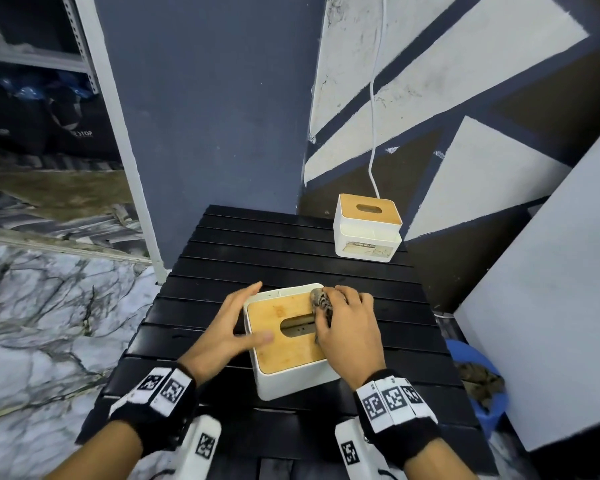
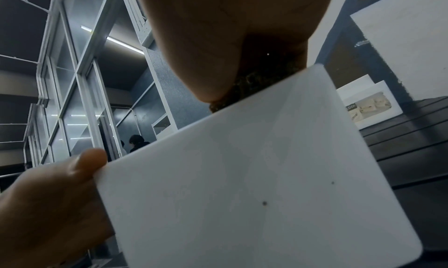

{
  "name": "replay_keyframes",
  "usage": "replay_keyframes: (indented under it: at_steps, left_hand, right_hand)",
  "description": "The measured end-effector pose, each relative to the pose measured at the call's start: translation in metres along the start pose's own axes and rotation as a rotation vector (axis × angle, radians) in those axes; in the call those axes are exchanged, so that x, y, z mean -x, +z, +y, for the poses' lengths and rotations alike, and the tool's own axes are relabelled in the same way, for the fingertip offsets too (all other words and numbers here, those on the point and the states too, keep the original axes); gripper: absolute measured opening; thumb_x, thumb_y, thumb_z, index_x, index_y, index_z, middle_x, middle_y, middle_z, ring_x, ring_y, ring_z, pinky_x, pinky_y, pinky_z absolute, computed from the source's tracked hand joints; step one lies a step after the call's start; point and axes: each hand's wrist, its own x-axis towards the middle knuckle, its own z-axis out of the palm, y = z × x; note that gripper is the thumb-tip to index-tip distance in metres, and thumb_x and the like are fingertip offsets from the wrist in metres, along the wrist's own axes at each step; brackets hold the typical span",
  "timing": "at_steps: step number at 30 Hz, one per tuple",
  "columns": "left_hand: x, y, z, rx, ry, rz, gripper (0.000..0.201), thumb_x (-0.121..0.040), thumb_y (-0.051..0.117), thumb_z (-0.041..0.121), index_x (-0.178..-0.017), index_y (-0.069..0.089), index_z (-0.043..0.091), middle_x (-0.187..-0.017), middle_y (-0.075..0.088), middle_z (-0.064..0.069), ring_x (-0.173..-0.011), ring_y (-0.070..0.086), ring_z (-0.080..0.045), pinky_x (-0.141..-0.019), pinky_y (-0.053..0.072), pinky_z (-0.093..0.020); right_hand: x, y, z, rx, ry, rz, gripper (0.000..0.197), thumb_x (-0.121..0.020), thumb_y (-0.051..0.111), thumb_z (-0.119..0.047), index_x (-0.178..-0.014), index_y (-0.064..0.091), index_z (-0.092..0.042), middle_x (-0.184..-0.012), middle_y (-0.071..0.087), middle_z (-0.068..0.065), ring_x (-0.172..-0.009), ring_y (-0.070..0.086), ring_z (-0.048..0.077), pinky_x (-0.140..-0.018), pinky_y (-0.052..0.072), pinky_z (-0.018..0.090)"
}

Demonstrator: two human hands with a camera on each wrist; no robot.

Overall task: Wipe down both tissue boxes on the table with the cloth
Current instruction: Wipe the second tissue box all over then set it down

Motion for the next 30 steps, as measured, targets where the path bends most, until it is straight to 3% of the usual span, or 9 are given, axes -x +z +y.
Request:
replay_keyframes:
  at_steps: [3,7,12,16,18,22,25,28,30]
  left_hand:
    - [0.017,-0.003,-0.004,-0.233,0.001,-0.047,0.139,-0.041,0.085,0.071,-0.154,0.014,0.036,-0.156,0.017,0.022,-0.142,0.021,0.007,-0.117,0.021,-0.023]
    - [0.018,0.004,0.0,-0.313,-0.007,-0.03,0.145,-0.035,0.088,0.069,-0.154,0.011,0.036,-0.162,0.007,0.016,-0.149,0.004,0.001,-0.123,0.014,-0.033]
    - [0.017,0.006,-0.001,-0.24,0.028,0.03,0.132,-0.039,0.095,0.047,-0.149,0.023,0.034,-0.151,0.026,0.025,-0.141,0.022,0.01,-0.114,0.023,-0.015]
    - [0.018,0.009,0.001,-0.145,0.096,0.062,0.11,-0.046,0.097,0.011,-0.128,0.031,0.045,-0.124,0.046,0.045,-0.121,0.045,0.017,-0.098,0.036,-0.004]
    - [0.02,0.009,-0.004,-0.127,0.072,0.074,0.115,-0.044,0.099,0.022,-0.132,0.029,0.048,-0.127,0.049,0.039,-0.123,0.047,0.012,-0.102,0.038,-0.011]
    - [0.021,0.006,-0.013,-0.142,-0.014,0.063,0.133,-0.034,0.097,0.053,-0.143,0.021,0.047,-0.142,0.044,0.019,-0.132,0.043,-0.001,-0.114,0.037,-0.033]
    - [0.02,0.008,-0.013,-0.139,-0.027,0.062,0.134,-0.032,0.096,0.056,-0.143,0.021,0.048,-0.143,0.043,0.018,-0.133,0.041,-0.001,-0.115,0.036,-0.034]
    - [0.02,0.009,-0.012,-0.149,-0.014,0.062,0.135,-0.031,0.095,0.059,-0.144,0.023,0.044,-0.142,0.044,0.019,-0.132,0.043,0.0,-0.114,0.037,-0.032]
    - [0.02,0.009,-0.009,-0.155,0.025,0.063,0.125,-0.035,0.099,0.046,-0.14,0.031,0.043,-0.134,0.051,0.024,-0.128,0.048,0.002,-0.108,0.04,-0.024]
  right_hand:
    - [0.0,0.006,-0.006,0.048,-0.032,0.014,0.039,-0.097,0.039,-0.034,-0.131,0.049,-0.019,-0.134,0.051,-0.001,-0.123,0.039,0.021,-0.101,0.037,0.032]
    - [0.0,0.011,-0.017,0.044,-0.087,0.041,0.036,-0.097,0.041,-0.028,-0.128,0.052,-0.015,-0.128,0.056,0.003,-0.123,0.043,0.022,-0.105,0.035,0.034]
    - [0.011,0.025,-0.067,0.01,-0.252,0.047,0.028,-0.081,0.067,-0.022,-0.107,0.067,-0.012,-0.105,0.07,0.004,-0.105,0.063,0.022,-0.097,0.049,0.034]
    - [0.016,0.026,-0.081,-0.032,-0.341,0.004,0.032,-0.087,0.055,-0.021,-0.117,0.064,-0.015,-0.117,0.066,0.003,-0.117,0.056,0.019,-0.105,0.039,0.029]
    - [0.009,0.019,-0.073,-0.06,-0.338,-0.095,0.035,-0.093,0.048,-0.022,-0.126,0.056,-0.017,-0.129,0.058,0.003,-0.127,0.046,0.019,-0.112,0.03,0.029]
    - [-0.009,0.004,-0.041,-0.031,-0.187,-0.093,0.029,-0.094,0.043,-0.018,-0.119,0.057,-0.022,-0.121,0.057,-0.004,-0.117,0.048,0.016,-0.099,0.036,0.025]
    - [-0.013,-0.001,-0.029,-0.001,-0.11,-0.073,0.032,-0.097,0.041,-0.02,-0.125,0.054,-0.02,-0.123,0.057,-0.001,-0.116,0.048,0.017,-0.099,0.038,0.026]
    - [-0.006,0.006,-0.046,-0.093,-0.207,-0.083,0.031,-0.096,0.044,-0.019,-0.124,0.057,-0.016,-0.125,0.058,0.001,-0.12,0.046,0.016,-0.106,0.034,0.025]
    - [0.002,0.01,-0.063,-0.131,-0.294,-0.114,0.032,-0.092,0.051,-0.019,-0.123,0.059,-0.013,-0.125,0.059,0.003,-0.122,0.047,0.018,-0.108,0.03,0.023]
